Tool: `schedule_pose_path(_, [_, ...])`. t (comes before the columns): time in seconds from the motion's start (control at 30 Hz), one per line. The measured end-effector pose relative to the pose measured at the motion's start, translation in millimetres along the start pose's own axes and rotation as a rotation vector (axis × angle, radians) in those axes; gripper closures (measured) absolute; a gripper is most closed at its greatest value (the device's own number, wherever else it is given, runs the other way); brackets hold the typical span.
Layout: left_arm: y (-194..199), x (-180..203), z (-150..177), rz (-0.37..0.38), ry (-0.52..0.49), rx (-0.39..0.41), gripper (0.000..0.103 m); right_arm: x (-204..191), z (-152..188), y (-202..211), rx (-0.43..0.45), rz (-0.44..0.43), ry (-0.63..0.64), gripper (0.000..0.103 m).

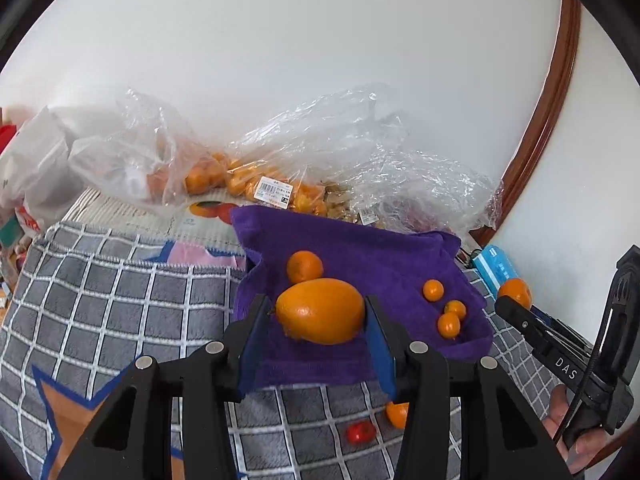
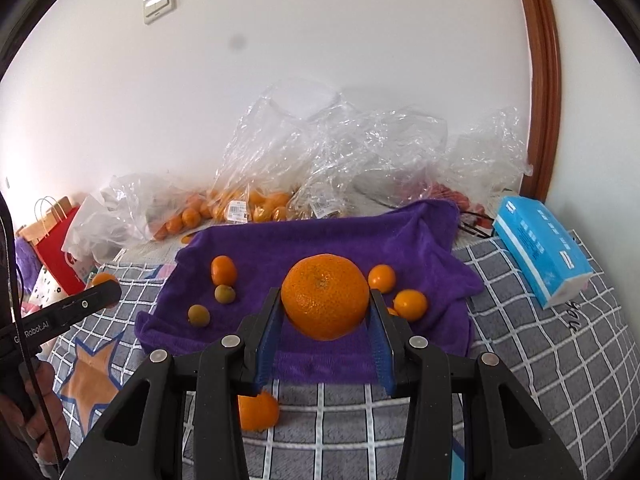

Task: Organize fruits
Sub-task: 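Carry the oval fruit and the large orange over the purple towel with both tools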

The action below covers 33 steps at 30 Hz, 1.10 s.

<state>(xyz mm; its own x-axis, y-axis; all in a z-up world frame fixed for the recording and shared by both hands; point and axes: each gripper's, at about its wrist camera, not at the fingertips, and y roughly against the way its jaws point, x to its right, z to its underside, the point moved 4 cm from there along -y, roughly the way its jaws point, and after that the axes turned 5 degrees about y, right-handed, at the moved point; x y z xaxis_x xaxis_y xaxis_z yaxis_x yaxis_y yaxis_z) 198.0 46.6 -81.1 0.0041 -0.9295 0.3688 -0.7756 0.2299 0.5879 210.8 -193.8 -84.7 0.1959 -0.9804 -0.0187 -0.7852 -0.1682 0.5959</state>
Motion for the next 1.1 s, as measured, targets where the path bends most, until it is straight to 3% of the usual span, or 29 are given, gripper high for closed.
schedule_pose_path(0.23, [-24.4,5.4,-18.3,0.023,0.036,-0.007,0.058,4.9,-13.8,-23.2,-0.008,-0.003,0.001,0.062])
schedule_pose_path(0.5, [-45.2,-3.7,-33.1,0.006,0.045,0.050,0.058,9.7,-30.0,-39.7,0.021,0.009,0.012,0.062])
schedule_pose_path(0.87, [-57.3,-27.3,-21.4,0.054,0.096,0.080,0.058,35.9,-4.5,-77.8,-0.067,0.006,-0.065,0.062])
schedule_pose_path(1.1, [-73.6,-17.3,-8.2,0.042,0.041,0.045,0.058,33.4,2.3,-87.0,-0.085,-0.019,-0.059,0.062])
